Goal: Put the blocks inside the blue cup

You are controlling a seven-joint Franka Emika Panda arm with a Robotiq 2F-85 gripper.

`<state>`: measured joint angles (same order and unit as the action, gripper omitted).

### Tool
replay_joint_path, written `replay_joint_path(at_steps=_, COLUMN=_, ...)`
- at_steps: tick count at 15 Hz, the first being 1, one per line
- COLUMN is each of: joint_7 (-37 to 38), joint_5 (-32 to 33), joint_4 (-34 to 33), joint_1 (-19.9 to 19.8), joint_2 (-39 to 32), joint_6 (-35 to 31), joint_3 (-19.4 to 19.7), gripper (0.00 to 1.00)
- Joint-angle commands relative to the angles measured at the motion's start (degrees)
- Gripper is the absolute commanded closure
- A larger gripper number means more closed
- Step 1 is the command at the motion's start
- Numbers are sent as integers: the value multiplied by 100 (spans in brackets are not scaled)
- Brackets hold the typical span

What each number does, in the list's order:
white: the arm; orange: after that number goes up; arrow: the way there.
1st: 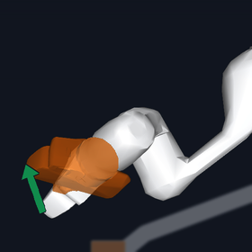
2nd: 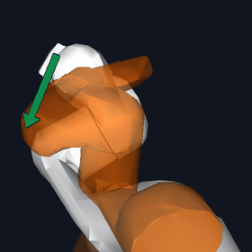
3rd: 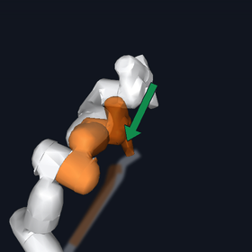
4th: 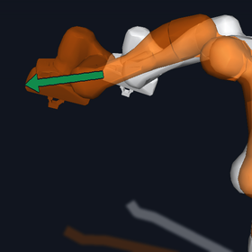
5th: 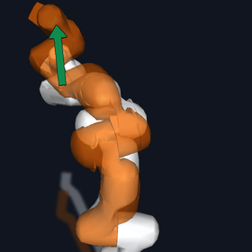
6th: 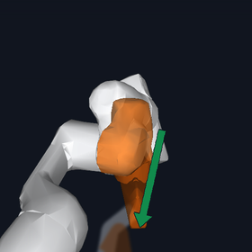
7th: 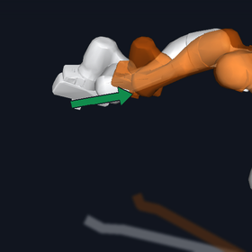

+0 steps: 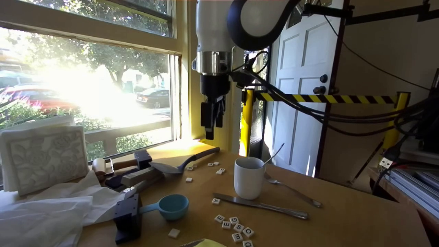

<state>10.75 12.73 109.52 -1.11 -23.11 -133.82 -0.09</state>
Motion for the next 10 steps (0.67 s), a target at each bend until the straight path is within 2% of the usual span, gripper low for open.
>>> replay_joint_path(at_steps=1, joint_7=56, joint_5=-265, joint_4=310, joint_1=42, joint_2=243, joint_6=-118, joint_3=186, gripper=0)
replay_joint_path(at_steps=4, joint_7=73, joint_5=-639, joint_4=186, joint_1=-89, joint_2=-95, joint_6=-377, joint_3=268, gripper=0)
replay_joint_path(at_steps=7, joint_7=-294, joint_5=-1224, joint_4=-4, joint_1=-268, joint_2=-491, joint_6=-744, joint_3=146, gripper=0)
replay_joint_path(at_steps=10, joint_7=-549, joint_5=-1427, joint_4=-217, joint_1=-280, joint_2=-879, joint_6=-1223, joint_3=92, gripper=0)
